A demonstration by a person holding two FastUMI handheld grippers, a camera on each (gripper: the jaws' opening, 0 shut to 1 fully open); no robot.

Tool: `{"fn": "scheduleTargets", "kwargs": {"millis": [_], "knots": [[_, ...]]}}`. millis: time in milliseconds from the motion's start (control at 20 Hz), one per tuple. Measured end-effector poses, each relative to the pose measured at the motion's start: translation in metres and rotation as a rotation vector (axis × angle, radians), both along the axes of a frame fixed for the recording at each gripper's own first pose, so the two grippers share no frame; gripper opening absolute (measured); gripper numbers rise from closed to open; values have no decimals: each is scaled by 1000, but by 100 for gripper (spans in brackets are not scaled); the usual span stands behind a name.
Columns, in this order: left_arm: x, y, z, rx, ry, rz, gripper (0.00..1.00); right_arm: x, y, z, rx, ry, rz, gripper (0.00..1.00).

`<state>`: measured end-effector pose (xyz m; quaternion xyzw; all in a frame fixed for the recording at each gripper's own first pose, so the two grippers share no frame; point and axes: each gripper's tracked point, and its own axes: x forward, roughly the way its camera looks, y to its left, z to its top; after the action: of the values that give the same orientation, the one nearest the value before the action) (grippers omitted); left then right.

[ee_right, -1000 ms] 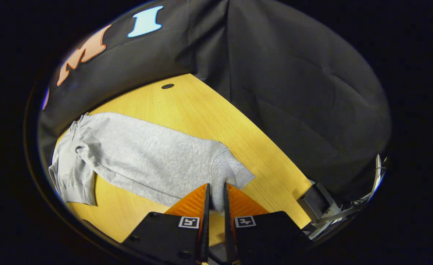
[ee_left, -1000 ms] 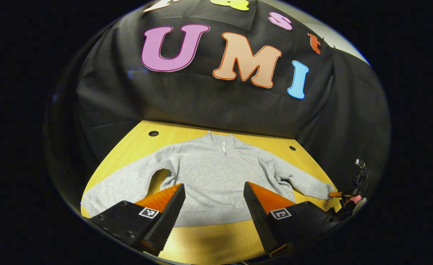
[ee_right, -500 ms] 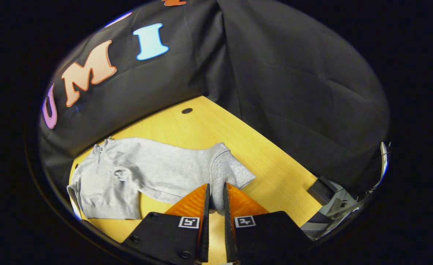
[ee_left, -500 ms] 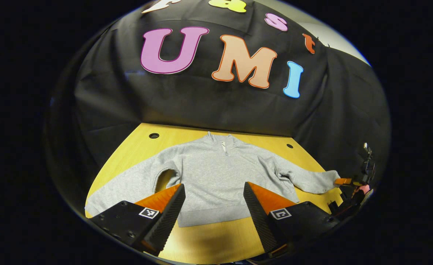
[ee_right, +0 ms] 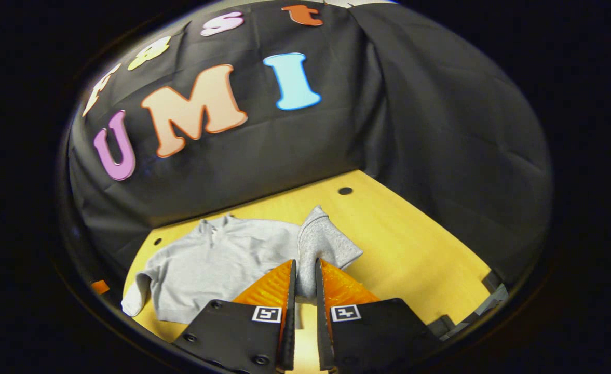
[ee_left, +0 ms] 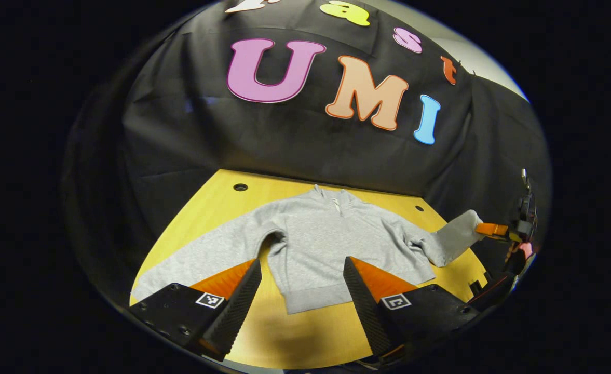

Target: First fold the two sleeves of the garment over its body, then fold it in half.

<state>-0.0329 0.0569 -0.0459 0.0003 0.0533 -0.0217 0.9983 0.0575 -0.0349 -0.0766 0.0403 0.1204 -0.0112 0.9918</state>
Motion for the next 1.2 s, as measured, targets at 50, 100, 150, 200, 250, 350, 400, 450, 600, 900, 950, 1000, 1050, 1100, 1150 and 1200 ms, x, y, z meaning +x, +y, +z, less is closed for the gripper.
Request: {"fn": "scheduleTargets", "kwargs": {"millis": [50, 100, 150, 200, 250, 350, 400, 450, 600, 900, 950, 1000, 1050, 1100, 1150, 1200], "knots": [[-2, 8, 0, -3, -5, 11, 93, 1, 19, 4, -3, -9, 32, 20], [-5, 16, -2, -8, -8, 24, 93, 3, 40, 8, -6, -18, 63, 20], [-9, 25, -3, -16, -10, 38, 93, 7, 61, 13, -9, -26, 94, 21], [-12, 34, -5, -25, -10, 52, 93, 11, 85, 17, -14, -32, 129, 21], [-15, 43, -8, -33, -10, 69, 93, 17, 109, 19, -21, -35, 166, 21], [-24, 61, -13, -44, -7, 105, 93, 27, 157, 22, -31, -37, 239, 20], [-28, 71, -17, -49, -2, 127, 96, 31, 183, 23, -27, -35, 276, 21], [-31, 81, -22, -56, 2, 147, 93, 36, 207, 23, -20, -34, 312, 21], [-42, 109, -37, -95, 28, 209, 93, 45, 278, 19, 10, -28, 405, 20], [-64, 152, -56, -165, 40, 318, 93, 52, 368, -41, -32, 58, 515, 3], [-66, 158, -58, -165, 41, 332, 94, 48, 375, -53, -57, 72, 533, 3], [-69, 164, -60, -165, 43, 345, 94, 42, 382, -63, -76, 85, 552, 3], [-71, 167, -62, -164, 48, 358, 94, 37, 388, -70, -89, 96, 571, 3], [-73, 173, -65, -161, 56, 372, 94, 32, 393, -76, -96, 105, 589, 3], [-74, 179, -69, -161, 61, 383, 94, 31, 395, -79, -102, 110, 603, 3], [-74, 183, -72, -162, 65, 393, 94, 29, 399, -84, -107, 114, 615, 3]]}}
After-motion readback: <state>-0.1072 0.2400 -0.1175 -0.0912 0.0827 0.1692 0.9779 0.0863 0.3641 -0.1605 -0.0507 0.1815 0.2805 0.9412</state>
